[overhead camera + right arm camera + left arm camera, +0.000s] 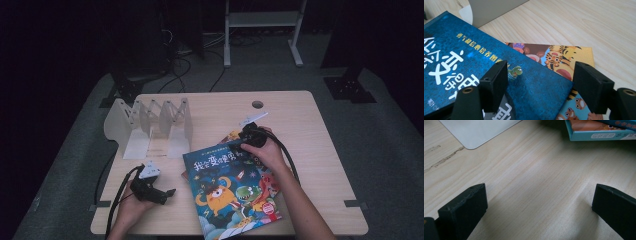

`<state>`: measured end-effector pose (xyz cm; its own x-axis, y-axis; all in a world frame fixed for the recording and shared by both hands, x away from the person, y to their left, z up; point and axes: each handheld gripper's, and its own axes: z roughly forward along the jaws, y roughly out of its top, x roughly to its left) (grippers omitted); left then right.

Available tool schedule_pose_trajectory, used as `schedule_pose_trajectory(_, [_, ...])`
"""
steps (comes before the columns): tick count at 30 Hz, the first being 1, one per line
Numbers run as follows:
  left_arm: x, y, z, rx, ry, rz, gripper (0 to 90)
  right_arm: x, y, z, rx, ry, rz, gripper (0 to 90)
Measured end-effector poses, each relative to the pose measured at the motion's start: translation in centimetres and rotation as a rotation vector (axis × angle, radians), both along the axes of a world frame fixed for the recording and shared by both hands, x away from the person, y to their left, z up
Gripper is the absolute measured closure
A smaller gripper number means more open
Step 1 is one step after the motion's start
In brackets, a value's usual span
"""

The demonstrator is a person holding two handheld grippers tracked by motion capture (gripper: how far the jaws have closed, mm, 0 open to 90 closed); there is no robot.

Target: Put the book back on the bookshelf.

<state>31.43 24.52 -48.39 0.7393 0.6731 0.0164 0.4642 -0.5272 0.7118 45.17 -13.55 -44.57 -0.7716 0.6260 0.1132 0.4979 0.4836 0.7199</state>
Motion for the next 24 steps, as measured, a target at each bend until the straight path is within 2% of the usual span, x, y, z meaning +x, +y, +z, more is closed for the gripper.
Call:
schedule_pose_trajectory(2, [0.0,0.0,0.0,0.0,0.0,0.0,0.0,-0.1,0.0,0.1,-0.01,-0.002,-0.008,26.2])
schedule_pose_trajectory(3, [0.0,0.0,0.0,0.0,0.0,0.0,0.0,-0.4,0.0,0.4,-0.049,-0.015,-0.022,25.4])
schedule_pose_trajectory(5, [0.0,0.0,0.0,0.0,0.0,0.0,0.0,-0.6,-0.2,0.6,-0.071,-0.019,-0.027,26.3])
schedule_pose_trajectory(8, [0.0,0.0,0.0,0.0,0.0,0.0,0.0,-0.9,-0.5,0.7,-0.075,-0.005,-0.034,26.8])
schedule_pose_trajectory(12, [0.0,0.0,0.0,0.0,0.0,0.0,0.0,-1.4,-1.4,0.7,-0.066,0.014,-0.04,30.9])
schedule_pose_trajectory(15, [0.0,0.0,0.0,0.0,0.0,0.0,0.0,-1.6,-1.7,0.6,-0.035,0.038,-0.026,36.3])
schedule_pose_trajectory(18, [0.0,0.0,0.0,0.0,0.0,0.0,0.0,-1.6,-1.5,0.4,-0.002,0.066,-0.008,36.9])
schedule_pose_trajectory(24, [0.0,0.0,0.0,0.0,0.0,0.0,0.0,-1.3,-0.7,0.3,0.01,0.076,0.009,37.5])
